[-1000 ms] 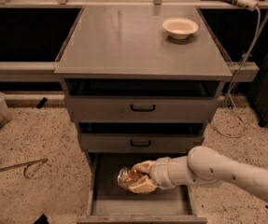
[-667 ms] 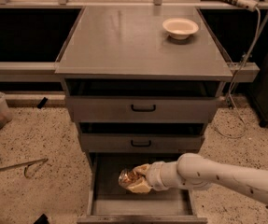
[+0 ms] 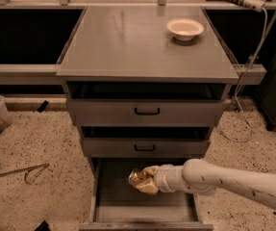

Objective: Place orange can into bottom drawer

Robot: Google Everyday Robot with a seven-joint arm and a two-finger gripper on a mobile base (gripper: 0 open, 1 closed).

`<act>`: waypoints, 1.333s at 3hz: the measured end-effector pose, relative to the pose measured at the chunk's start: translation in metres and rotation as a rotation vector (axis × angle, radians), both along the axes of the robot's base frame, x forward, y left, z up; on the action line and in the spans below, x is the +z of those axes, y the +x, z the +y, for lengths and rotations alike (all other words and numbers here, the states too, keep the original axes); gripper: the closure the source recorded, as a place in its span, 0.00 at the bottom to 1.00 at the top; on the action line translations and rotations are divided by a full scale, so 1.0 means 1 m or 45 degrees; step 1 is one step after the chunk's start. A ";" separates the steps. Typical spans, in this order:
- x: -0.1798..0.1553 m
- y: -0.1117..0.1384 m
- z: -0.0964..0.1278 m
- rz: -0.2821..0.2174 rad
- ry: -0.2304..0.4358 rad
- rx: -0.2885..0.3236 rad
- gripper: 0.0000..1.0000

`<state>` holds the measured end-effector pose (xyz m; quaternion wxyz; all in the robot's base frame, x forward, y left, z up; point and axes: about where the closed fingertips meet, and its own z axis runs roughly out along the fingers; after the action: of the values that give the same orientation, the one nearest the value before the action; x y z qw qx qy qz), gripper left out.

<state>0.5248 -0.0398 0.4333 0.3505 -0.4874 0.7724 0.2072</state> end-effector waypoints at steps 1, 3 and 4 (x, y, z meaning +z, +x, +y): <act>-0.034 0.007 0.000 0.036 0.028 -0.021 1.00; -0.124 0.028 -0.033 0.058 0.088 -0.285 1.00; -0.150 0.030 -0.047 0.081 0.087 -0.342 1.00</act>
Offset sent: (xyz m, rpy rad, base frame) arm 0.0424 -0.0395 -0.1394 0.0947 0.0065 -0.2688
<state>0.5546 -0.0869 0.2831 0.3669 -0.3605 0.8339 0.2001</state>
